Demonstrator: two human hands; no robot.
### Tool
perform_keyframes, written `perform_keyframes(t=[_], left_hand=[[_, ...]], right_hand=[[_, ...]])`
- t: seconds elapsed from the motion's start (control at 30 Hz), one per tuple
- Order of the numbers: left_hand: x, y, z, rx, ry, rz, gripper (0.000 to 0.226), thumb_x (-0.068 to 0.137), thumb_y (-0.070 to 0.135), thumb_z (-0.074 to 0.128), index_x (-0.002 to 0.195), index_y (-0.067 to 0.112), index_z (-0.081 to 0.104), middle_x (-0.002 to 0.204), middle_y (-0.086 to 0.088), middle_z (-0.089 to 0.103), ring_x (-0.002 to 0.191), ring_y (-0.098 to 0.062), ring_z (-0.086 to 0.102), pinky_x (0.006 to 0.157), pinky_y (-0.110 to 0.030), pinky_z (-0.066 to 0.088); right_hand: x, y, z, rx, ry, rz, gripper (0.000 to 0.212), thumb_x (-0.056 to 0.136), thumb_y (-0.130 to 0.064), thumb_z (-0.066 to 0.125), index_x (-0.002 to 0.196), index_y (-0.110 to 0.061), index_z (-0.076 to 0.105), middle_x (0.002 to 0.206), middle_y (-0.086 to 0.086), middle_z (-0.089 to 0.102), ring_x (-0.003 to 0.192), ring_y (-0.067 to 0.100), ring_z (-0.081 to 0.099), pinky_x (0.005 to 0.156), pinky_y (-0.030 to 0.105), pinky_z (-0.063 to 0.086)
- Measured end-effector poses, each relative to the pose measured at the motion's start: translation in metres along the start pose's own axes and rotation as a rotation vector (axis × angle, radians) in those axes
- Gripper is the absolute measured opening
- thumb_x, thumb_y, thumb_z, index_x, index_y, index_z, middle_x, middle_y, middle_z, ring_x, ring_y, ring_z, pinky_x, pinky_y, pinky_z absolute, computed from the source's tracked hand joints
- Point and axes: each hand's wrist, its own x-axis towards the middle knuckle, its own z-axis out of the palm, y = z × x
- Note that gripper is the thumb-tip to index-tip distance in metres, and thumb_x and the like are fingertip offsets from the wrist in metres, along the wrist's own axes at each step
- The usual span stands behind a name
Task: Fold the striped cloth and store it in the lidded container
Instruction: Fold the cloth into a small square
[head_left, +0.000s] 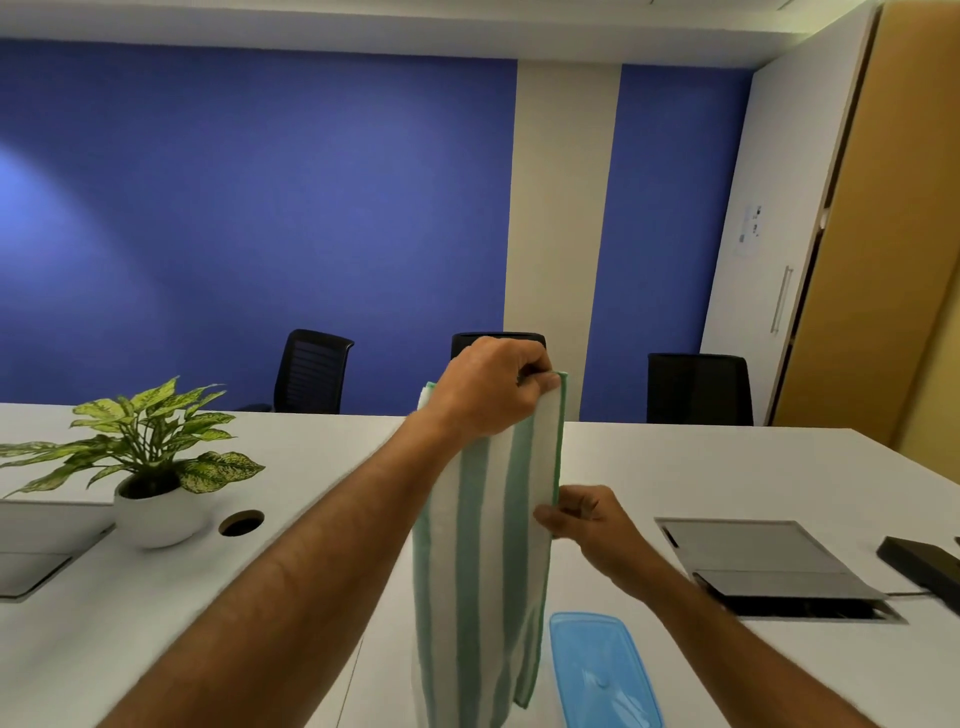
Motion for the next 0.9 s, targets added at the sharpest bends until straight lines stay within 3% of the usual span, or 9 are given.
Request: perform_keyframes(t=[0.07,0.13,0.3,0.4,0.5,0.67,0.8,0.83,0.9], left_hand=[[0.006,-0.004,-0.008,0.026,0.019,0.012,0.018,0.091,0.032,0.067,0.088,0.016,0.072,0.078,0.002,0.073,0.059,-0.012,0.059,0.056,-0.022,0.044],[0.01,-0.008,-0.017,0.041,0.041,0.019,0.017,0.09,0.033,0.067,0.087,0.017,0.073,0.077,0.002,0.074,0.066,-0.019,0.065,0.064,-0.033,0.055],[0.019,-0.015,-0.038,0.041,0.139,0.017,0.017,0.089,0.033,0.069,0.084,0.018,0.073,0.075,0.004,0.073,0.068,-0.018,0.065,0.07,-0.04,0.058],[0.025,-0.018,-0.048,0.053,0.186,0.01,0.018,0.089,0.034,0.069,0.084,0.018,0.074,0.075,0.004,0.073,0.069,-0.018,0.063,0.07,-0.038,0.056],[0.028,-0.02,-0.055,0.074,0.203,0.008,0.018,0.089,0.035,0.069,0.084,0.018,0.073,0.075,0.004,0.072,0.069,-0.018,0.063,0.071,-0.038,0.057],[0.029,-0.025,-0.068,0.096,0.273,-0.006,0.016,0.089,0.033,0.068,0.084,0.019,0.073,0.074,0.003,0.071,0.07,-0.019,0.062,0.072,-0.036,0.055],[0.031,-0.033,-0.077,0.107,0.342,-0.019,0.016,0.09,0.031,0.068,0.086,0.017,0.074,0.075,0.005,0.069,0.071,-0.016,0.06,0.07,-0.032,0.05],[0.032,-0.035,-0.079,0.109,0.353,-0.024,0.016,0.09,0.031,0.068,0.086,0.017,0.074,0.075,0.005,0.069,0.071,-0.015,0.06,0.07,-0.032,0.05],[0.032,-0.039,-0.081,0.119,0.367,-0.033,0.016,0.09,0.033,0.067,0.086,0.018,0.073,0.077,0.002,0.071,0.073,-0.018,0.062,0.071,-0.034,0.053]], right_hand=[[-0.002,0.013,0.005,-0.059,-0.028,0.04,0.054,0.062,-0.064,0.076,0.093,-0.02,0.078,0.102,0.015,0.076,0.098,0.038,0.069,0.092,0.052,0.052],[-0.005,0.025,0.008,-0.11,-0.05,0.067,0.058,0.063,-0.068,0.072,0.093,-0.019,0.078,0.1,0.018,0.075,0.091,0.033,0.07,0.09,0.054,0.052],[-0.015,0.046,0.015,-0.292,-0.124,0.134,0.022,0.076,-0.053,0.067,0.088,-0.036,0.075,0.096,-0.005,0.077,0.089,0.013,0.071,0.093,0.043,0.055],[-0.021,0.061,0.016,-0.346,-0.173,0.154,0.046,0.061,-0.075,0.061,0.093,-0.042,0.072,0.104,-0.008,0.076,0.096,0.011,0.07,0.094,0.038,0.055],[-0.027,0.074,0.016,-0.4,-0.193,0.193,0.066,0.058,-0.079,0.055,0.104,-0.034,0.072,0.109,-0.007,0.074,0.098,0.01,0.069,0.094,0.035,0.055],[-0.039,0.084,0.014,-0.506,-0.176,0.289,0.02,0.077,-0.055,0.067,0.085,-0.037,0.07,0.097,-0.009,0.074,0.09,0.009,0.069,0.089,0.029,0.055],[-0.049,0.099,0.005,-0.501,-0.145,0.361,0.055,0.045,-0.08,0.056,0.078,-0.038,0.07,0.094,-0.006,0.077,0.088,0.008,0.07,0.082,0.018,0.053],[-0.051,0.102,0.004,-0.504,-0.147,0.384,0.054,0.048,-0.078,0.06,0.079,-0.036,0.073,0.094,-0.005,0.077,0.088,0.009,0.07,0.081,0.017,0.052],[-0.055,0.103,0.004,-0.517,-0.152,0.418,0.026,0.07,-0.054,0.074,0.081,-0.031,0.076,0.091,-0.004,0.078,0.087,0.01,0.071,0.079,0.016,0.052]])
